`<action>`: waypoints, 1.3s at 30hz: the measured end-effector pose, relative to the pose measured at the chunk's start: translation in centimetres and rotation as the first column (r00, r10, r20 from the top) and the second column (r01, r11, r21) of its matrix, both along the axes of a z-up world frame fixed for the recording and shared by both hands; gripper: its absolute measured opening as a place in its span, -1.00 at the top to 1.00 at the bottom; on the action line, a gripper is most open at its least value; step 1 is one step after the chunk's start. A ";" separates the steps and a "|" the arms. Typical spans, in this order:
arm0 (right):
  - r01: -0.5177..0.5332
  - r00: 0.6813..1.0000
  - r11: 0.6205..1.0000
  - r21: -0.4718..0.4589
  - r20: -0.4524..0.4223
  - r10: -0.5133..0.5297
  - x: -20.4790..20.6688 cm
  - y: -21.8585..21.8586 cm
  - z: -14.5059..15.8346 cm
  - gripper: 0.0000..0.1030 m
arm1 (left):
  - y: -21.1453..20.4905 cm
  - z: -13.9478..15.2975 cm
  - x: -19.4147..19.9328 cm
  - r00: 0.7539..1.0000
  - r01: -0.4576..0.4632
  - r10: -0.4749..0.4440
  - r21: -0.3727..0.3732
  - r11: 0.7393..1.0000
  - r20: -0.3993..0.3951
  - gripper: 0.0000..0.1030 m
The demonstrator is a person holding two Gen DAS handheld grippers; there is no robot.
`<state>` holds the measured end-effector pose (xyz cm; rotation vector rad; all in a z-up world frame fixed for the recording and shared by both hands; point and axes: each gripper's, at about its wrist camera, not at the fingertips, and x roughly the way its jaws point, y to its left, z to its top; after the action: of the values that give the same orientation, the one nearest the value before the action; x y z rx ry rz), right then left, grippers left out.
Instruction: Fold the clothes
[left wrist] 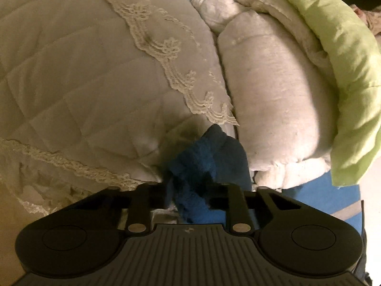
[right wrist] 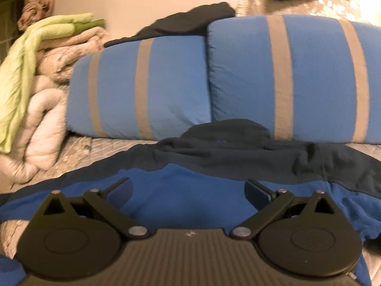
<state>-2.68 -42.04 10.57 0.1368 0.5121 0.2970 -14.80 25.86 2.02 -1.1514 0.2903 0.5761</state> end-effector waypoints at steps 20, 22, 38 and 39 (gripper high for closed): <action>0.041 0.999 0.996 -0.085 -0.014 -0.042 0.7 0.2 -1.0 -1.00 | -2.4 6.3 3.1 0.988 0.150 -0.132 0.251 0.956 -0.085 0.72; 0.041 0.999 0.995 -0.088 -0.013 -0.043 0.6 0.2 -1.0 -1.00 | -2.9 7.2 3.7 0.983 0.178 -0.159 0.285 0.942 -0.088 0.72; 0.044 0.999 0.996 -0.076 -0.025 -0.046 0.5 -0.2 -1.1 -1.00 | -9.7 12.2 8.8 0.932 0.362 -0.321 0.452 0.816 -0.167 0.72; 0.041 0.999 0.996 -0.078 -0.023 -0.043 0.4 -0.2 -1.1 -1.00 | -10.1 12.4 9.1 0.928 0.372 -0.330 0.460 0.806 -0.172 0.73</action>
<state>-2.24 -42.22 9.49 0.0759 0.5433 0.2346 -5.66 15.74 14.37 -0.5614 0.3959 0.3366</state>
